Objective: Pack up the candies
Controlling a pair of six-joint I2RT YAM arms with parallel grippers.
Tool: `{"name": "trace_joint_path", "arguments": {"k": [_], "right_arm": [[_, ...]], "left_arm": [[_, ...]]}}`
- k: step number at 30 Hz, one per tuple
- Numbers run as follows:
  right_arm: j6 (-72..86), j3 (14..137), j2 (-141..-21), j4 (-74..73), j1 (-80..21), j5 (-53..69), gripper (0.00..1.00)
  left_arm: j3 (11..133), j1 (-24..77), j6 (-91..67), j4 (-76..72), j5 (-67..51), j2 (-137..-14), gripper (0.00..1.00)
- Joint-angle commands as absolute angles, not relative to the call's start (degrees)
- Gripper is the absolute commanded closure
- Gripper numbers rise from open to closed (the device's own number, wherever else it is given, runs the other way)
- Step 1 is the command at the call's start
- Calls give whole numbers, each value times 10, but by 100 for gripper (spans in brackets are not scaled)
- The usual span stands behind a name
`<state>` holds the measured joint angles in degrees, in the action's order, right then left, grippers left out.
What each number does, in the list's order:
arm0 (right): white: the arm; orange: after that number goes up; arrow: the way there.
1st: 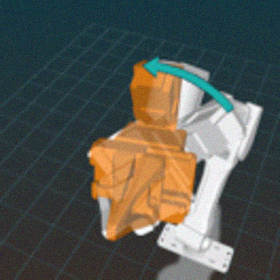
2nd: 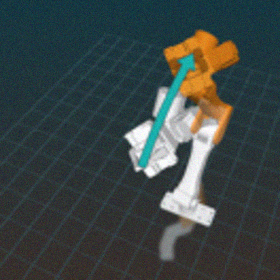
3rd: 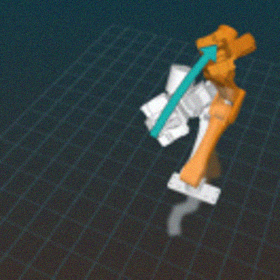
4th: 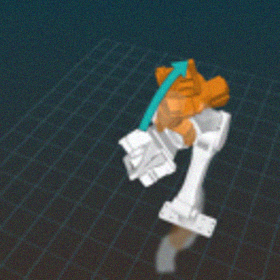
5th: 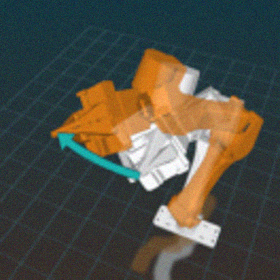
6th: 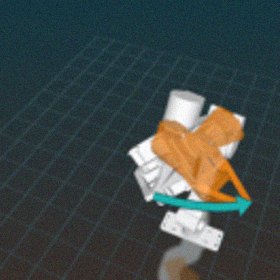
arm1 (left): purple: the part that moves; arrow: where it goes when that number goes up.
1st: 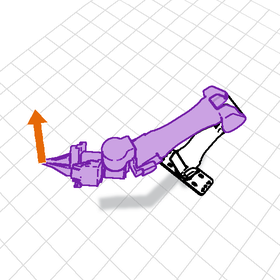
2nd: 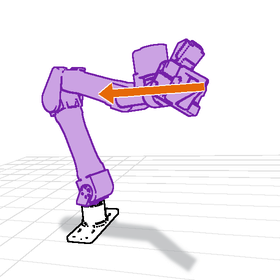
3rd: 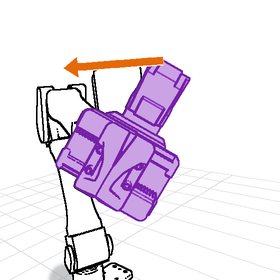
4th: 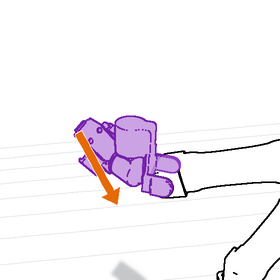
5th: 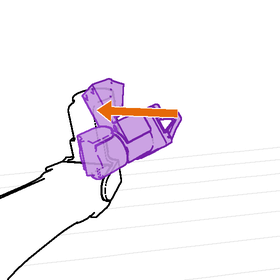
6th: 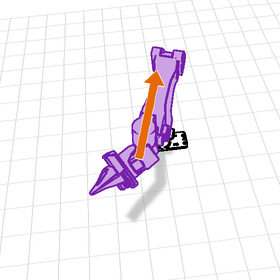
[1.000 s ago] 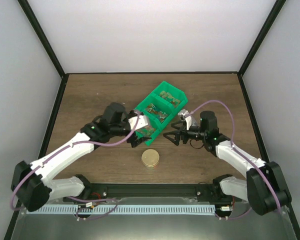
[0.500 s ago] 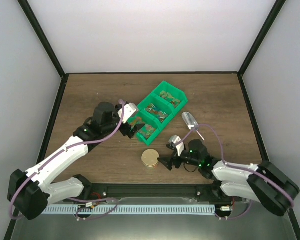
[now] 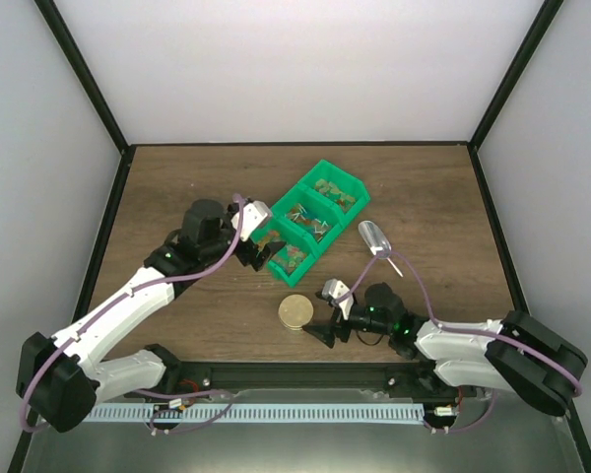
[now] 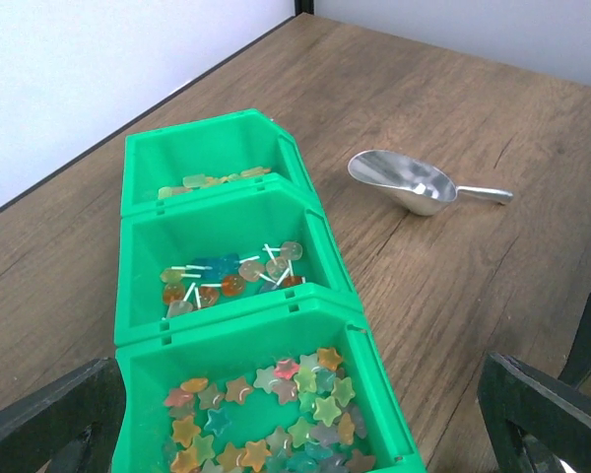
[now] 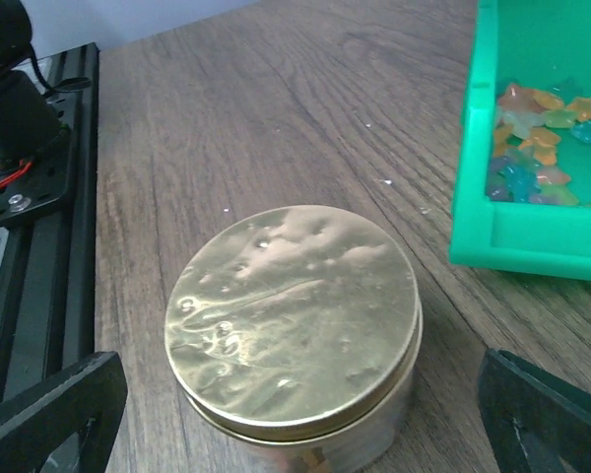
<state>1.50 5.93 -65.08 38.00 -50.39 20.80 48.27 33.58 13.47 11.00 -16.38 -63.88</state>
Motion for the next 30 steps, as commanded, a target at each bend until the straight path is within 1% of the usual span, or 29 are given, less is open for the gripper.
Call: {"name": "trace_joint_path", "arguments": {"k": [1,5,11,17,19,22,24,27,30], "right_arm": [[-14,65,-648,381,-514,242,0],[-23,86,-698,360,-546,211,0],[-14,102,-762,381,-548,166,0],[-41,80,-818,571,-548,188,1],[-54,80,-852,638,-548,208,3],[-71,90,-916,710,-548,236,5],[-88,96,-942,730,-548,253,5],[-114,111,-972,737,-546,265,3],[-126,137,-1003,739,-542,267,9]], "left_arm": [[476,328,131,86,-187,-643,0],[479,320,127,80,-198,-645,0],[482,310,130,88,-206,-642,0],[466,304,198,173,-265,-606,0],[464,295,227,206,-289,-600,0],[475,278,263,254,-299,-623,0],[500,272,281,301,-301,-654,0],[538,265,344,372,-344,-691,0],[522,265,356,359,-355,-685,0]]}}
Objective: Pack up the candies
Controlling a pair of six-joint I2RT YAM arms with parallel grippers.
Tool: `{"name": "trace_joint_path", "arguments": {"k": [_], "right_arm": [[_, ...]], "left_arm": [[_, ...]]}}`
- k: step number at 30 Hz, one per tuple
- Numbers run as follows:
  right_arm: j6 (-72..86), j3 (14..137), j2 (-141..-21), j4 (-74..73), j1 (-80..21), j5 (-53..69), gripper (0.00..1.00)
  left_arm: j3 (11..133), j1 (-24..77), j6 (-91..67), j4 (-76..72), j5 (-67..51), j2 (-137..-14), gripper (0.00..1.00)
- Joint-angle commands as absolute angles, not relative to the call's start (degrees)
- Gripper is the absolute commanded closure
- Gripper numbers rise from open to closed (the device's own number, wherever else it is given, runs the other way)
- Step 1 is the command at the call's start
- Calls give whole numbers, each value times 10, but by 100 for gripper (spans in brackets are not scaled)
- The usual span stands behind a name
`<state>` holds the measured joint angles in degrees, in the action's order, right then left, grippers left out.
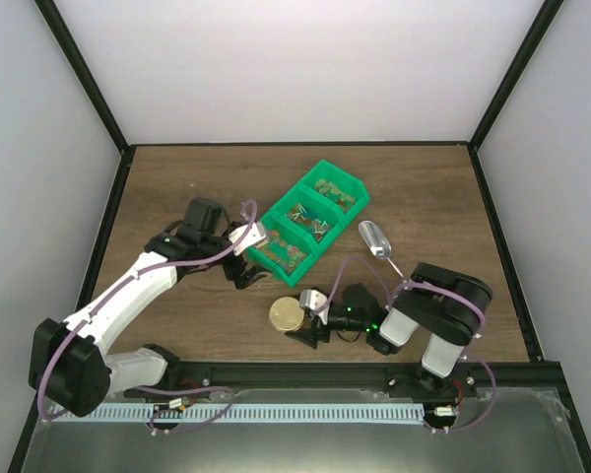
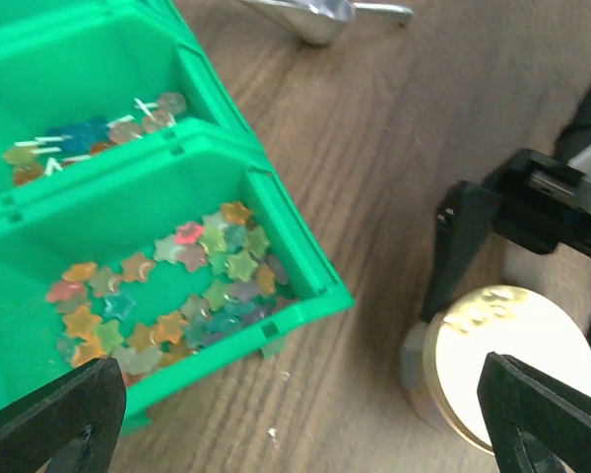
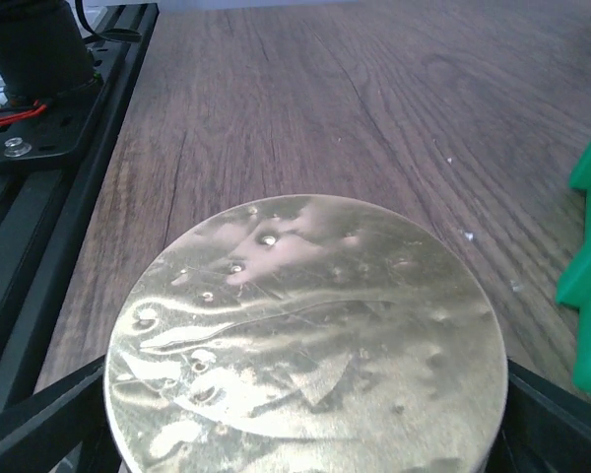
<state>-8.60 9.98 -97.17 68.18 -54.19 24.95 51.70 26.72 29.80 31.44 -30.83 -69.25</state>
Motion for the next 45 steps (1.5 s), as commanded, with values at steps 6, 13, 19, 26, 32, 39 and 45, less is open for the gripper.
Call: {"name": "trace_joint_path", "arguments": {"k": [6,13,19,26,32,39,45], "right_arm": [[-120,173,-1032,751,-542,261,3],[-121,119,-1011,774,-538,264,0],[-120,125,-1030,769,-537,258,0],[-120,148,-1083,807,-537,238,3],[-120,142,-1123,849,-537,213,5],[-108,153,-1141,858,-537,216,6],[-94,160,-1142,863,-536,223,4]], "left_arm": [[462,265,368,305,-346,-635,0],[445,265,459,378,-362,-622,0],[446,279,493,394,-384,-649,0],[420,305,492,382,-376,-663,0],[380,351,463,330,-351,-642,2],[350,378,447,275,-300,-648,0],[347,388,426,249,-294,-664,0]]}}
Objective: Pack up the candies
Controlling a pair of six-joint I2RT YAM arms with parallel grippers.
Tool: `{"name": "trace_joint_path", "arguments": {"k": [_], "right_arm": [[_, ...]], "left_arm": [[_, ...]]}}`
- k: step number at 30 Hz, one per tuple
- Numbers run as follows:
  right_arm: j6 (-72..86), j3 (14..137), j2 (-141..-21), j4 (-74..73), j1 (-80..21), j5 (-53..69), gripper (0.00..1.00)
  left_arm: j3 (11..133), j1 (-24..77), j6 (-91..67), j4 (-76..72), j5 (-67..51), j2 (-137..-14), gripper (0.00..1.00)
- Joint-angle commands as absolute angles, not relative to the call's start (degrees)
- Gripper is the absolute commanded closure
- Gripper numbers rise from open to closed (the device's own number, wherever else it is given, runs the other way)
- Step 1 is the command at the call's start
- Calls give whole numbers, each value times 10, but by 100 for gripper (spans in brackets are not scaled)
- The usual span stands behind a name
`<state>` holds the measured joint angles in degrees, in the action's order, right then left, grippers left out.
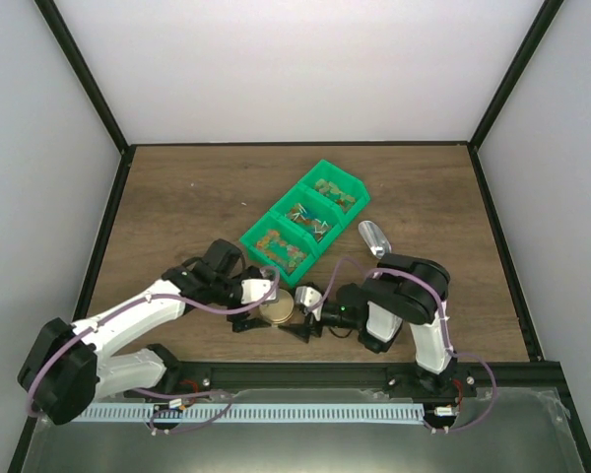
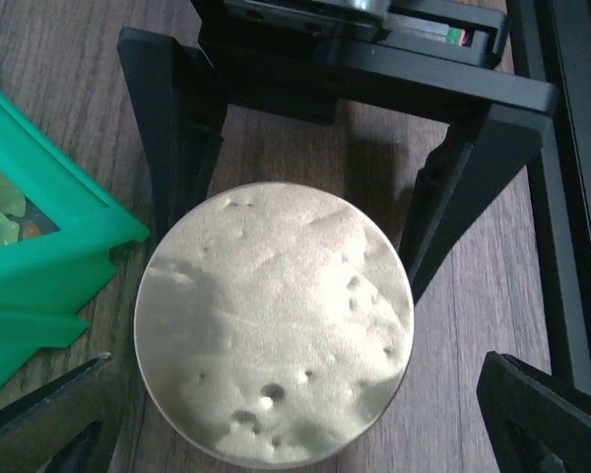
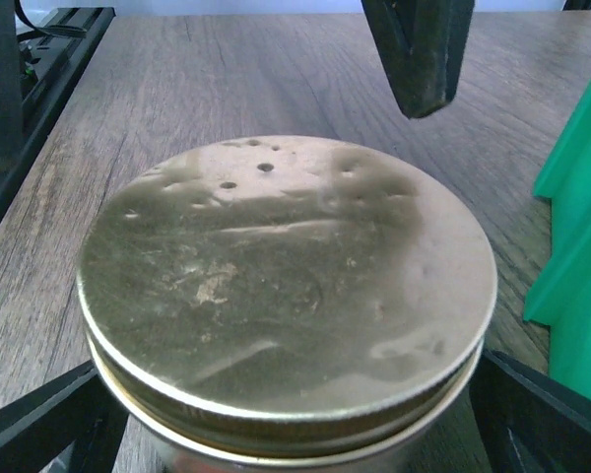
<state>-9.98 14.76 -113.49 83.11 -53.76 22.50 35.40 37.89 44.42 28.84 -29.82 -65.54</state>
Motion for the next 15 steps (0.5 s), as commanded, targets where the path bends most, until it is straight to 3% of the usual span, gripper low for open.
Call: {"name": "trace_joint_path", "arguments": {"k": [1,15], "right_arm": [[-93,162,-1144,863,-537,223,5],[-97,153,-1142,863,-540,236,15]], "left_arm": [[345,391,420,242,-292,-667,0],[332,420,380,181,-254,-691,0]]}}
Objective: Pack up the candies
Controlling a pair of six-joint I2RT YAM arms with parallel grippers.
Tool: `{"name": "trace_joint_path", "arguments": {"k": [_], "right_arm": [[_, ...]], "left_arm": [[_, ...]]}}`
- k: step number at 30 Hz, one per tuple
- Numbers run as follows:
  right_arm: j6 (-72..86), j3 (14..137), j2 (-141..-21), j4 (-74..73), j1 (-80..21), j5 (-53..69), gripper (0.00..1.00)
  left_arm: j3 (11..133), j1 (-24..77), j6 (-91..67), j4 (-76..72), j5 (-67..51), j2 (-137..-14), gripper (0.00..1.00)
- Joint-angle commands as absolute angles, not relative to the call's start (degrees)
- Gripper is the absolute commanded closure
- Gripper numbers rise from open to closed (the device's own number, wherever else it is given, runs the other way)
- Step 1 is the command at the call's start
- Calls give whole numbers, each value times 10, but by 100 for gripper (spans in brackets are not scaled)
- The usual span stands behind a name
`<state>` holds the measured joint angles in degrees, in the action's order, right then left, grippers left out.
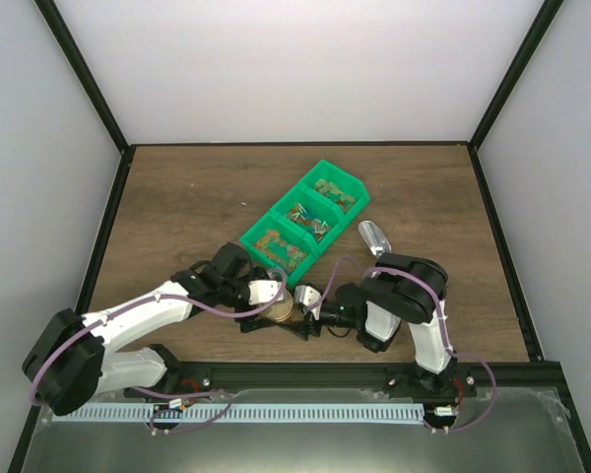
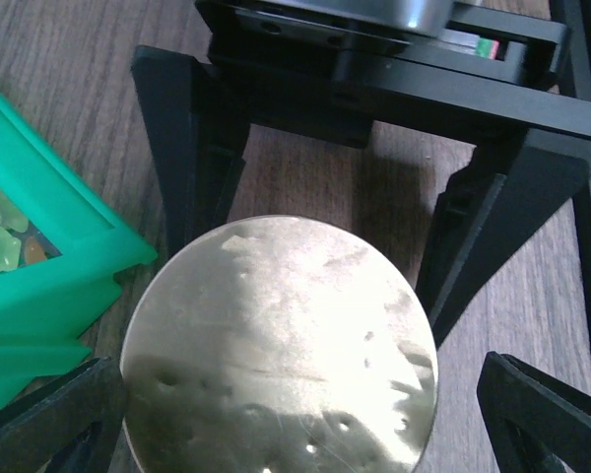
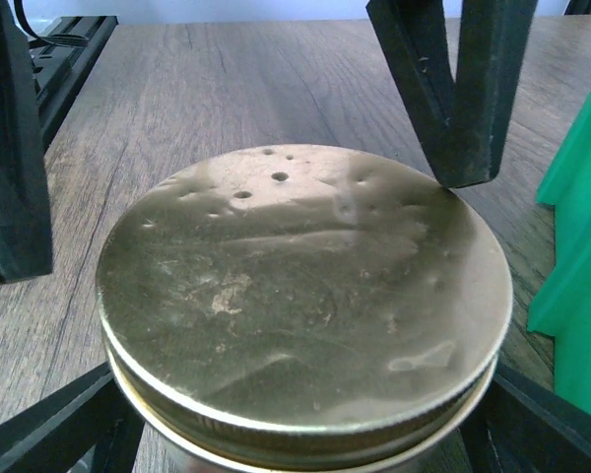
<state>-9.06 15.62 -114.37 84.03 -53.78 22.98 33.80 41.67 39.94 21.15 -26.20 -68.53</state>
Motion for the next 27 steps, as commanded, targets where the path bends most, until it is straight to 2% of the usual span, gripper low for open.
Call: {"name": "trace_joint_path", "arguments": {"k": [1,9,16,20,24,27], "right_arm": [[-98,151,-1141,863,-541,237,15],[-98,148,-1136,859,-545,236,15],[-99,148,-1136,857,-546,240,16],[-106,146,-1135,858,-545,252,18],[-115,146,-1135,861,-547,263,21],[-118,145,-1135,859,-547,266,21]], "left_arm": [[331,419,378,181,-255,-691,0],[324,421,378,179,-244,-706,1],[334,420,384,177,-250,-721,11],[336,420,417,194,-263,-726,13],[352,421,476,225,-254,-743,14],[384,420,522,277,-246,-773,9]]}}
